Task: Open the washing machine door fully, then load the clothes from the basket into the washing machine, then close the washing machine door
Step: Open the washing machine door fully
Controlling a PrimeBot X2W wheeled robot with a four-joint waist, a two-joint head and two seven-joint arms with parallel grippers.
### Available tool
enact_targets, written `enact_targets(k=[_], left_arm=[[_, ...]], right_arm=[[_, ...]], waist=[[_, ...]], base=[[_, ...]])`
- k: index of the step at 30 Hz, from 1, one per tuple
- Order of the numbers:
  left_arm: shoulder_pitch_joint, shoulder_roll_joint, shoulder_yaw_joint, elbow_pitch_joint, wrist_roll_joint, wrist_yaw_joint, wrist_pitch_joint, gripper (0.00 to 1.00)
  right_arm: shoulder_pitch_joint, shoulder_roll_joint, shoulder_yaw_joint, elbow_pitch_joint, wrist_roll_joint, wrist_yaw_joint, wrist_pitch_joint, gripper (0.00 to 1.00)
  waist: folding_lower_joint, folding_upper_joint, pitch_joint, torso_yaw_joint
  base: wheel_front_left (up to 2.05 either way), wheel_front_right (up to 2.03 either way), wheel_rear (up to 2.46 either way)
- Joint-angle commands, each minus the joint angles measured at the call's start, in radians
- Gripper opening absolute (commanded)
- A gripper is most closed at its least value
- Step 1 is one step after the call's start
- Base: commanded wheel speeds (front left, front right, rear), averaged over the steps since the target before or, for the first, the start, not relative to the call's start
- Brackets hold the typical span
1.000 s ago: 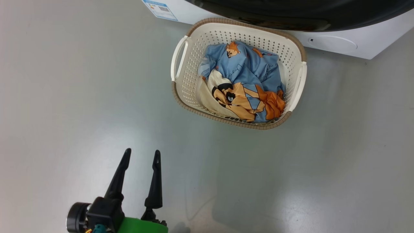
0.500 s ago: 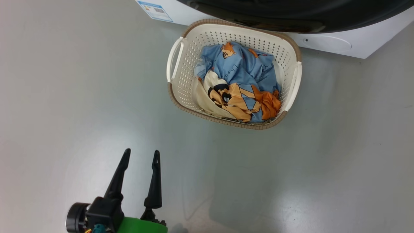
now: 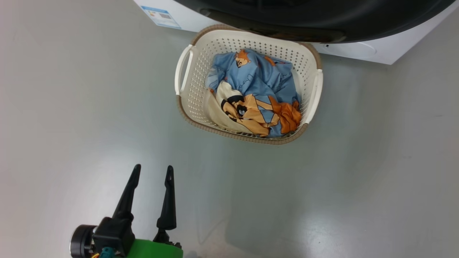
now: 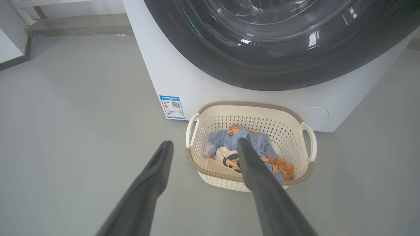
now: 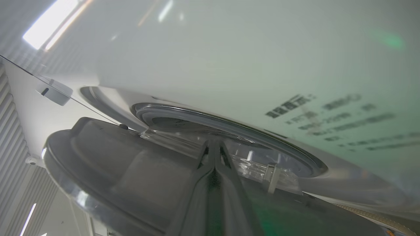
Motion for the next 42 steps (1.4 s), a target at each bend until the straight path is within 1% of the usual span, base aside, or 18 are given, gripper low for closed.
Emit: enact_targets(k=[1, 8, 24, 34, 42], left_arm=[[-0.007, 0.013, 0.039, -0.013, 0.007, -0.002, -0.006, 1.00], [-0.009, 0.013, 0.055, -0.006, 0.021, -0.017, -0.006, 1.00], [-0.006, 0.013, 0.074, 0.002, 0.032, -0.029, -0.006, 1.00], [-0.008, 0.013, 0.077, 0.000, 0.030, -0.022, -0.006, 1.00], [-0.017, 0.013, 0.084, 0.008, 0.024, -0.015, -0.006, 1.00]], right_arm=[[0.012, 0.023, 0.028, -0.040, 0.007, 0.002, 0.019, 0.00], [0.032, 0.044, 0.051, -0.068, 0.012, 0.002, 0.043, 0.00], [0.083, 0.062, 0.086, -0.122, 0.012, 0.002, 0.092, 0.00], [0.122, 0.085, 0.131, -0.183, 0.008, 0.002, 0.126, 0.00], [0.177, 0.119, 0.207, -0.220, -0.005, 0.002, 0.150, 0.00]], waist=[[0.0000, 0.0000, -0.006, -0.011], [0.0000, 0.0000, -0.012, -0.043], [0.0000, 0.0000, -0.027, -0.075], [0.0000, 0.0000, -0.029, -0.096], [0.0000, 0.0000, -0.058, -0.136]], base=[[0.00, 0.00, 0.00], [0.00, 0.00, 0.00], [0.00, 0.00, 0.00], [0.00, 0.00, 0.00], [0.00, 0.00, 0.00]])
